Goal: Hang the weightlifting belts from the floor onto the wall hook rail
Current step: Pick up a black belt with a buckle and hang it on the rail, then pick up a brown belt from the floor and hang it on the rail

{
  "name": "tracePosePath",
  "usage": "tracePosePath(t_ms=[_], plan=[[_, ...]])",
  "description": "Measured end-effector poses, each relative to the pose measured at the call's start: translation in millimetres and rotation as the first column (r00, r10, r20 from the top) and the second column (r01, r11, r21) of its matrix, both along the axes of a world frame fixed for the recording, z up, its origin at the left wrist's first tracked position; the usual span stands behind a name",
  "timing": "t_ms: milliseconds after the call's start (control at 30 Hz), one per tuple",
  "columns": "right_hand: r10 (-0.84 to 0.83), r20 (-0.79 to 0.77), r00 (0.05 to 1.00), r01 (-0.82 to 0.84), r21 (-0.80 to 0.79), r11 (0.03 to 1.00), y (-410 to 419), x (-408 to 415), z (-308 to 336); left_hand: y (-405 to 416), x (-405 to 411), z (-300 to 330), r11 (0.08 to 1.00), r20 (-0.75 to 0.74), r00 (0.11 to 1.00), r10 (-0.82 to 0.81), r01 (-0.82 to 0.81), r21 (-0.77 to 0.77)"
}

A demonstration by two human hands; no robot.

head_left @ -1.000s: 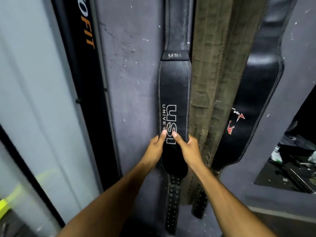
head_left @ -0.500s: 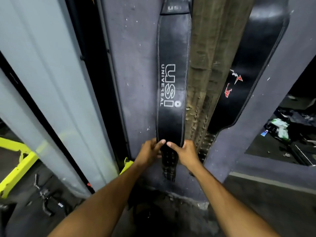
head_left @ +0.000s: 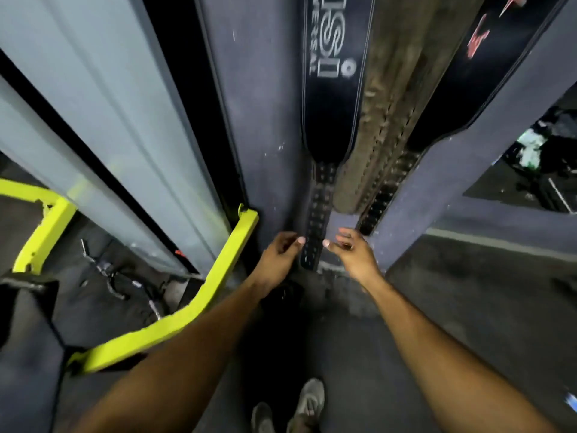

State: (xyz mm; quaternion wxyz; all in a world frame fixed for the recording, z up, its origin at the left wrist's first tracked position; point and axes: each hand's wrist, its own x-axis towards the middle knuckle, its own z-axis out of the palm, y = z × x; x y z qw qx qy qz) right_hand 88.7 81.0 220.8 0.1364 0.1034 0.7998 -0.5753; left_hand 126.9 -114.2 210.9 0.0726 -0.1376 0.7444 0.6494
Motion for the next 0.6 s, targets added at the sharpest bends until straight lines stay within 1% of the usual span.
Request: tracePosePath(t_ms=[67,167,233,367,433,533,600], plan=[[-0.015,0.068,0.998,0.013,0.028,1.0,1,17,-20,-9,19,-25,0.999,0.084,0.996,0.006,-0.009,0.034],[-0.024,0.09,0.996,0.018,0.067,0.998,4,34,-38,-20,36,-63,0.998,0.195,0.981,0.011,-0.024,0.063],[-0.005,0.115,0.993,-0.004,0.081,0.997,7,39,-46,-23,45,-76,0.999,0.233,0.972,0.02,-0.03,0.038],[0.04,0.15,0.988,-0.055,0.096,0.994,8,33,-55,-28,49,-86,0.997,0.267,0.963,0.047,-0.063,0.05],[0.084,0.195,0.977,-0.104,0.095,0.99,9,22,-64,-34,40,-97,0.997,0.275,0.958,0.075,-0.082,0.014],[0.16,0.264,0.951,-0.192,0.098,0.977,12,0,-83,-37,27,-106,0.994,0.329,0.937,0.113,-0.103,-0.048],[0.227,0.293,0.929,-0.264,0.094,0.96,15,-21,-106,-37,15,-119,0.987,0.369,0.917,0.149,-0.113,-0.118]])
